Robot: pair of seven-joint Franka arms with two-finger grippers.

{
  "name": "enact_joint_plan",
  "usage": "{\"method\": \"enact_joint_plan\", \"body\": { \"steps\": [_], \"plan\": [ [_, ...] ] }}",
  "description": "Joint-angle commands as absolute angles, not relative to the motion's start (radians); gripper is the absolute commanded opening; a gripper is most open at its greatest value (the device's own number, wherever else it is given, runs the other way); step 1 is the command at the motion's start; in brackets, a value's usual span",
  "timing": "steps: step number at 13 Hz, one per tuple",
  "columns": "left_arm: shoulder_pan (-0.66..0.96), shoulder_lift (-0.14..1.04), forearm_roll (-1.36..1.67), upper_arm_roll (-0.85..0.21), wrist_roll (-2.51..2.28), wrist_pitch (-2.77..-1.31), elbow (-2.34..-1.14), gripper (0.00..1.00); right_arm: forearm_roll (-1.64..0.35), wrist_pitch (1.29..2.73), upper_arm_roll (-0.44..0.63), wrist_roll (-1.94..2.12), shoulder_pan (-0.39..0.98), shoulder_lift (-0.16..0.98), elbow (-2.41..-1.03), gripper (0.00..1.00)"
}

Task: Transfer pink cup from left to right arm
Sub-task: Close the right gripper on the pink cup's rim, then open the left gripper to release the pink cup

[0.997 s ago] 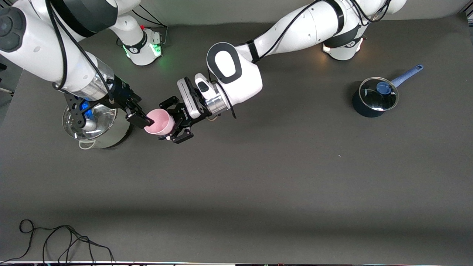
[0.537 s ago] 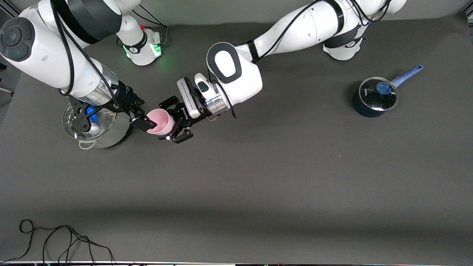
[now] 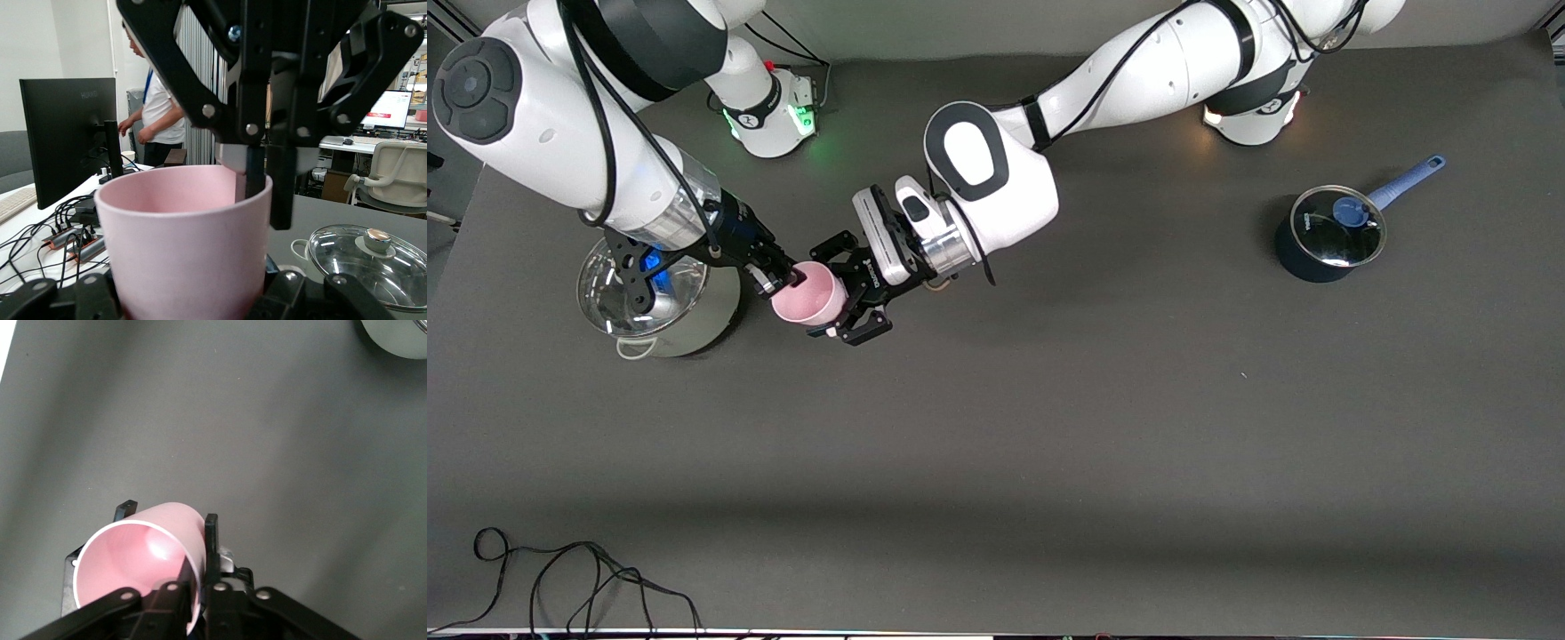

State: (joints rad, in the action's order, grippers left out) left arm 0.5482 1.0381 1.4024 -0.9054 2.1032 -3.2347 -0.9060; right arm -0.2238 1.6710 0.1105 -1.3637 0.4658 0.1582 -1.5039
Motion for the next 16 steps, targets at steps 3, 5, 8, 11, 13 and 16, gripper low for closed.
{"method": "enact_joint_plan", "body": {
  "steps": [3,5,8,11,13,16],
  "plan": [
    [0.569,1.031,1.411,-0.891,2.088,-3.252,-0.884,0.00,-0.233,1.678,0.117,-1.385,0.472,0.156,-1.488,0.00],
    [0.569,1.031,1.411,-0.891,2.089,-3.252,-0.884,0.00,-0.227,1.681,0.118,-1.385,0.472,0.161,-1.471,0.00],
    [0.568,1.028,1.411,-0.891,2.089,-3.254,-0.879,0.00,-0.225,1.681,0.120,-1.382,0.469,0.184,-1.428,0.00],
    [0.571,0.999,1.381,-0.838,2.088,-3.286,-0.876,0.99,-0.224,1.681,0.121,-1.381,0.469,0.184,-1.420,0.00],
    [0.575,0.996,1.381,-0.838,2.088,-3.287,-0.879,1.00,-0.224,1.681,0.123,-1.381,0.469,0.184,-1.420,0.00],
    [0.572,0.994,1.381,-0.839,2.085,-3.286,-0.882,1.00,-0.154,1.693,0.121,-1.374,0.469,0.202,-1.414,0.00]
  ]
}}
